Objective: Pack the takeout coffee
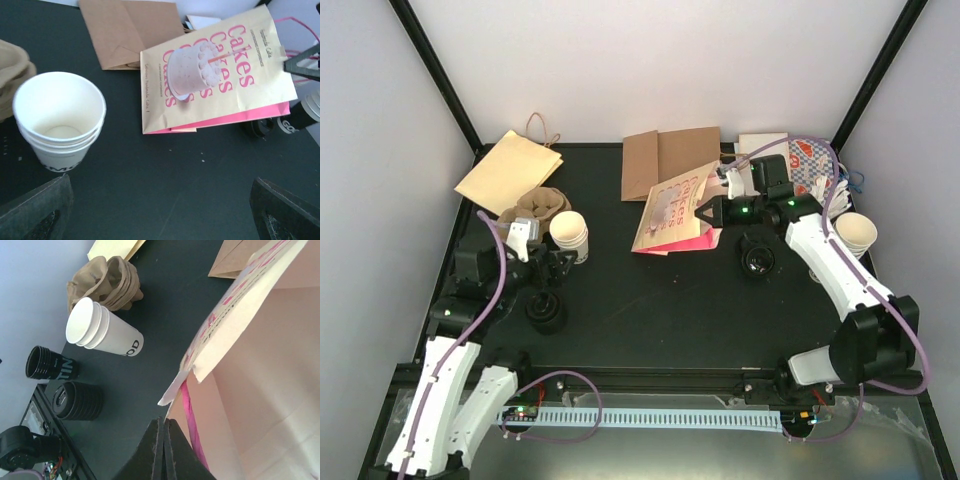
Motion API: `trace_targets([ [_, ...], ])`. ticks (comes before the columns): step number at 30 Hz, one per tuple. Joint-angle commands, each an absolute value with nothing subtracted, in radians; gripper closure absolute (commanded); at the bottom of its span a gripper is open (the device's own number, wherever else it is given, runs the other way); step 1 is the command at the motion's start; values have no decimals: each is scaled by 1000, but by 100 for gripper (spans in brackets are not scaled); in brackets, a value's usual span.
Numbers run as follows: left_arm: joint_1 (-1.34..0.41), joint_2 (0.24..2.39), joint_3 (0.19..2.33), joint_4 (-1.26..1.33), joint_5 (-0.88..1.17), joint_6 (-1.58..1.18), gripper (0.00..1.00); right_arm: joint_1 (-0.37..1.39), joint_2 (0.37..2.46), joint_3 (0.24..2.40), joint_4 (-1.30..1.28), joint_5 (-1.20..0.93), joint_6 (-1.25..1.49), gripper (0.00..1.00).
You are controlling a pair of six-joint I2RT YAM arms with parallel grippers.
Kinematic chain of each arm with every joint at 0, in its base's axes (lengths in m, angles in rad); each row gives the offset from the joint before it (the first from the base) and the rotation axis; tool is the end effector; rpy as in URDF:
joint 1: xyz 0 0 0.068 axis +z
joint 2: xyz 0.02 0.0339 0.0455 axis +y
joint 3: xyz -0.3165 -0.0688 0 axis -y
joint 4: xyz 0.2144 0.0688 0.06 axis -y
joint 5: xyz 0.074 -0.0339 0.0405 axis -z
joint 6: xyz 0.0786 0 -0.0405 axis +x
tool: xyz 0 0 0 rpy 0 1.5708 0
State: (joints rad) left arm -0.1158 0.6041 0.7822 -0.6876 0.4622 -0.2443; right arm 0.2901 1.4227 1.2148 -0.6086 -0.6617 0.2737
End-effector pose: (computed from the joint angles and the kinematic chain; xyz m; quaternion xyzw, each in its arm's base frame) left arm 0.0813 -0.0447 0.3199 0.0618 0.8453 -0.2826 0.4493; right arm 0.2627 0.1288 0.3419 -0.1268 0.8783 0.3870 0.2505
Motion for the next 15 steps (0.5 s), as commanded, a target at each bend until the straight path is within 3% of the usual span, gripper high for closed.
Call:
trace_targets([
  [1, -194, 636, 842, -654, 435, -270, 1, 311, 1353, 1201, -643, -632, 253, 99],
  [15, -715, 888, 1016, -606, 72, -320, 1, 349, 1262, 1183, -717, -604, 242, 99],
])
